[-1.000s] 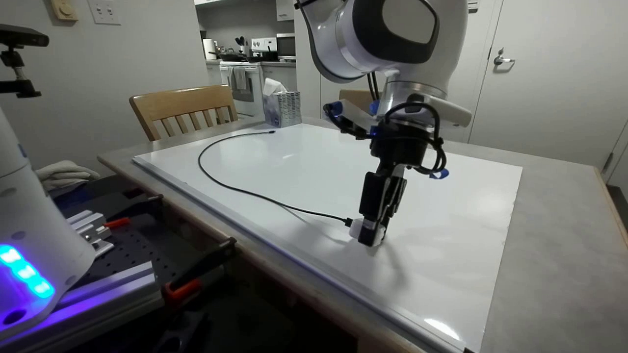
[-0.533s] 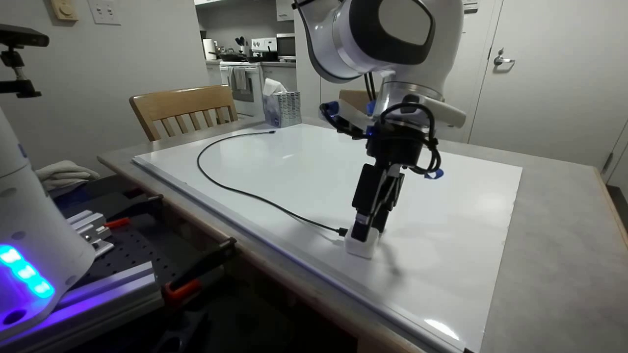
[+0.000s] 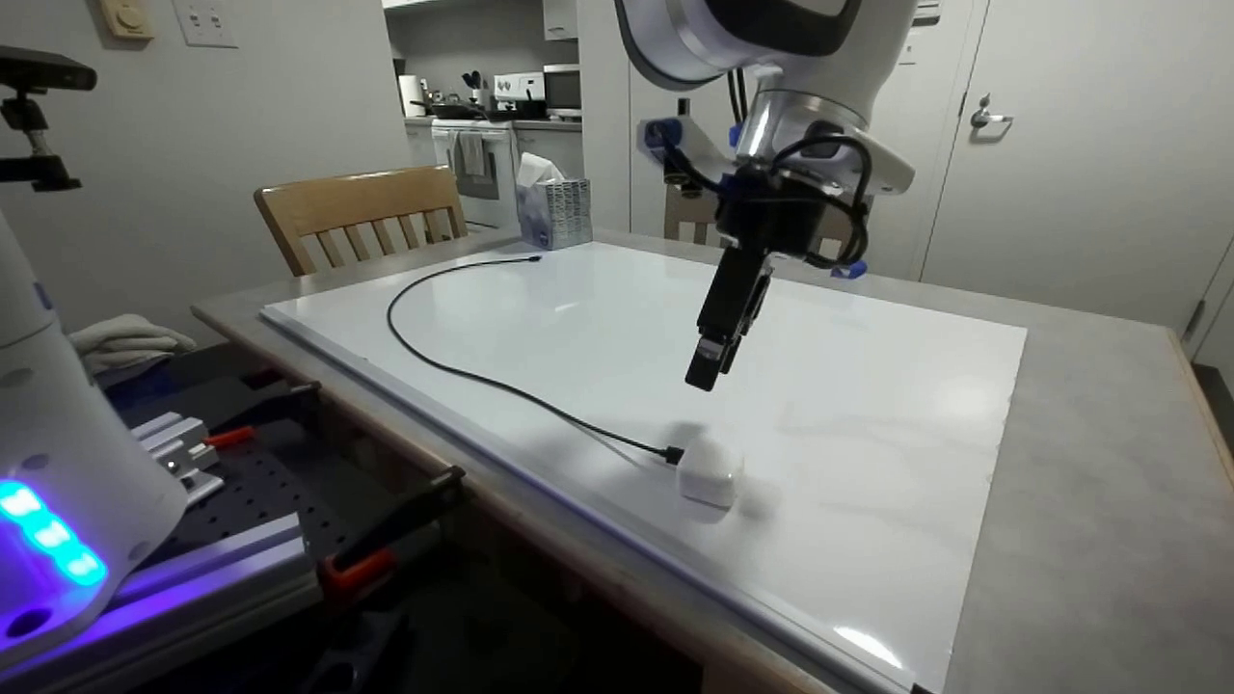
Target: Straighten the charger cable.
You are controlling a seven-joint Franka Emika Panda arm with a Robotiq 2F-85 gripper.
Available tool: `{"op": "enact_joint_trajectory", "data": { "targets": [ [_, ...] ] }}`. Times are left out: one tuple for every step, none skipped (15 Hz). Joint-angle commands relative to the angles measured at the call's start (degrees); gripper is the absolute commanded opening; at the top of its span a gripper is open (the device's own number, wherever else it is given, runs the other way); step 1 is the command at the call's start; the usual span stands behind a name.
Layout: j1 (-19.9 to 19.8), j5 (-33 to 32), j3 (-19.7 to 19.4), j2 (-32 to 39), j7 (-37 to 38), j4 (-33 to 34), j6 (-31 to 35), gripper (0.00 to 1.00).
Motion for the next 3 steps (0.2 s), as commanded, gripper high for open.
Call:
{"op": "enact_joint_trajectory", "data": {
  "targets": [
    [-2.0, 3.4, 3.2, -0.8, -8.5, 4.6, -6.9, 1.0],
    [-2.0, 3.9, 3.6, -0.5, -10.1, 5.8, -8.2, 1.0],
    [-2.1, 4.9, 3.9, -0.3, -11.3, 6.7, -8.9, 1.0]
  ]
}}
